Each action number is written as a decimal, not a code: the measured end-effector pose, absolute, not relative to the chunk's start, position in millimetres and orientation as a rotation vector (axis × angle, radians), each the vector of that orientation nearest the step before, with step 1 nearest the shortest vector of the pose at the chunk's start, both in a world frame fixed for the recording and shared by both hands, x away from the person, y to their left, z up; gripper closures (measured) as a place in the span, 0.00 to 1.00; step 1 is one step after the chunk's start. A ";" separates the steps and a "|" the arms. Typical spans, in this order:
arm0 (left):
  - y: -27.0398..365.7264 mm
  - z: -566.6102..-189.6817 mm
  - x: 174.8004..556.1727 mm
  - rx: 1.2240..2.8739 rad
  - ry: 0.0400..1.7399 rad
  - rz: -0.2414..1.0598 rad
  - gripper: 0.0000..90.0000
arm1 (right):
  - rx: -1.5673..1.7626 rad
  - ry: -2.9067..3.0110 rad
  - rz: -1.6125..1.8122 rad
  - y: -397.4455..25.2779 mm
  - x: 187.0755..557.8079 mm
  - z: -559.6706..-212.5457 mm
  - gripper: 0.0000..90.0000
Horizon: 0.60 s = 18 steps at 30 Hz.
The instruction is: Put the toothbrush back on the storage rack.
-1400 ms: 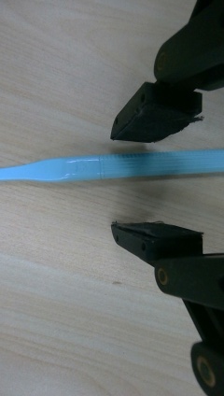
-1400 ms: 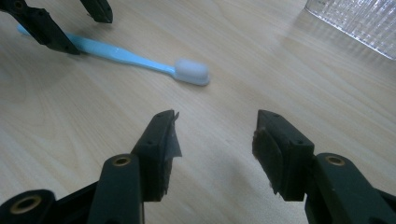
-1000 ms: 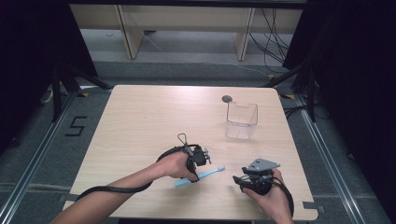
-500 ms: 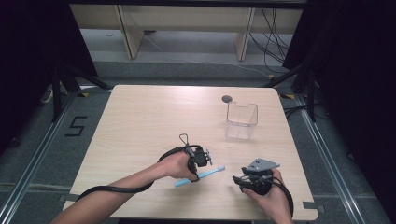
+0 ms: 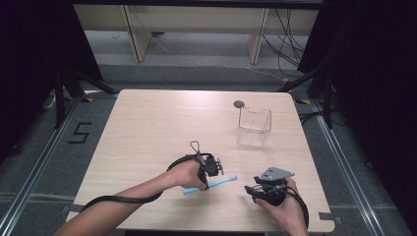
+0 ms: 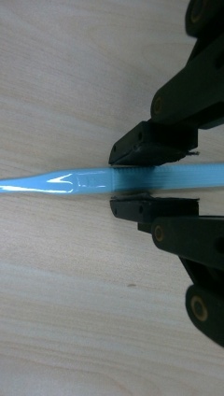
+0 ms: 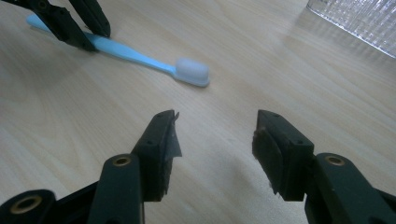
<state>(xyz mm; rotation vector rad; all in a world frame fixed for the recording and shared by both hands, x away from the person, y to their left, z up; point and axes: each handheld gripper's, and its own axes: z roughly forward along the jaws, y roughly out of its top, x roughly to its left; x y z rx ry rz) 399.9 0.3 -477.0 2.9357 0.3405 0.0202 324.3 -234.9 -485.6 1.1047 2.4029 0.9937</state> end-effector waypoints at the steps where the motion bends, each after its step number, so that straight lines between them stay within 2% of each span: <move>1: 0.0 -476.9 399.6 2.940 0.337 0.021 0.83 | 1.120 2.407 0.995 -234.6 323.8 -485.0 0.55; 18: 0.1 -477.0 398.7 2.940 0.328 0.032 0.87 | 1.120 2.409 0.990 -235.6 324.4 -486.3 0.54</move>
